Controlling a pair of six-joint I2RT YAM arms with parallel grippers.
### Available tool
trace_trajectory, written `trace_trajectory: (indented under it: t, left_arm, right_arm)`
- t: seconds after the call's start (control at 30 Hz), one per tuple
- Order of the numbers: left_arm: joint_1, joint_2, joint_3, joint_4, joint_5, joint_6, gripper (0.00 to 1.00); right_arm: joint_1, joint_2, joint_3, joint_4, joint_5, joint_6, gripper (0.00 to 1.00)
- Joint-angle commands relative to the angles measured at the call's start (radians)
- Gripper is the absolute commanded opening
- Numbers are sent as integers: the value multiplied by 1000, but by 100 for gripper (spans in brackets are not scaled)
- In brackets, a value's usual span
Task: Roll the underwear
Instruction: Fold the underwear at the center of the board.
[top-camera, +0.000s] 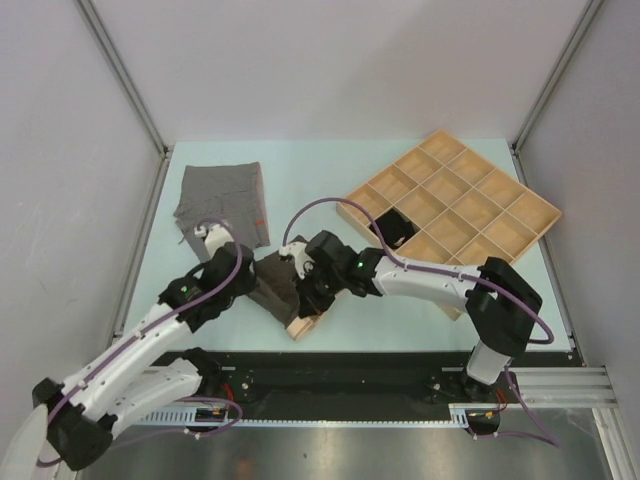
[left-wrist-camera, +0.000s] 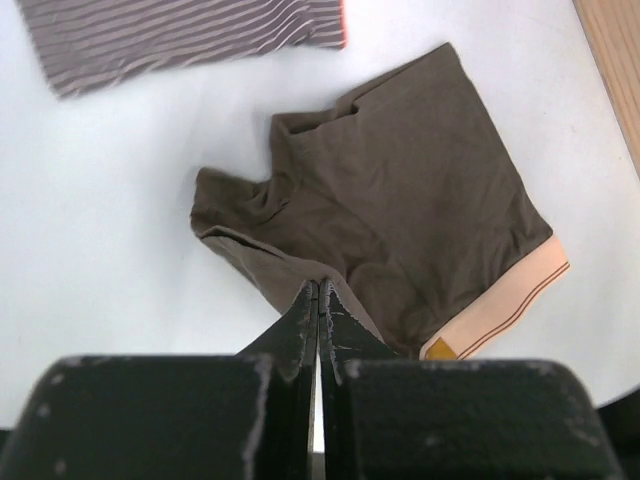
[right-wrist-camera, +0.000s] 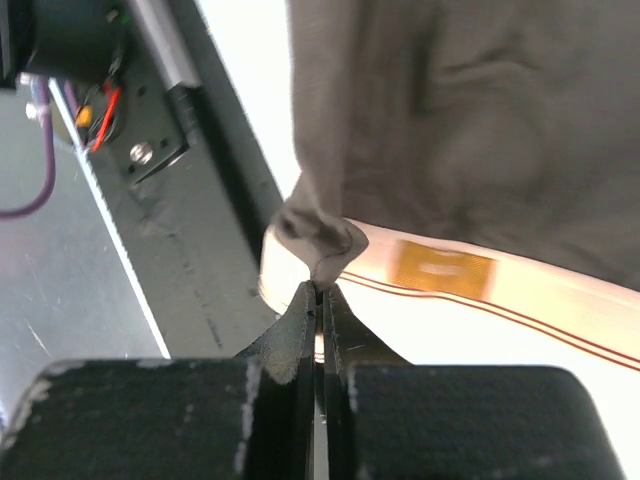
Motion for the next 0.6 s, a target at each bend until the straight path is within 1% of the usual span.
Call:
trace_trajectory:
  t: [0.0,0.2,0.57]
  left_arm:
    - [4,131,95,134,13,171,0]
    - [6,344,190,229,67,257,0]
    - [6,614,351,332,119,340,0]
  right_arm:
    - [-74,29,44,-10,-98,29,0]
    - [-183,77,49,-16,-133,29,0]
    - [-298,113,75,-64,-81,-29,0]
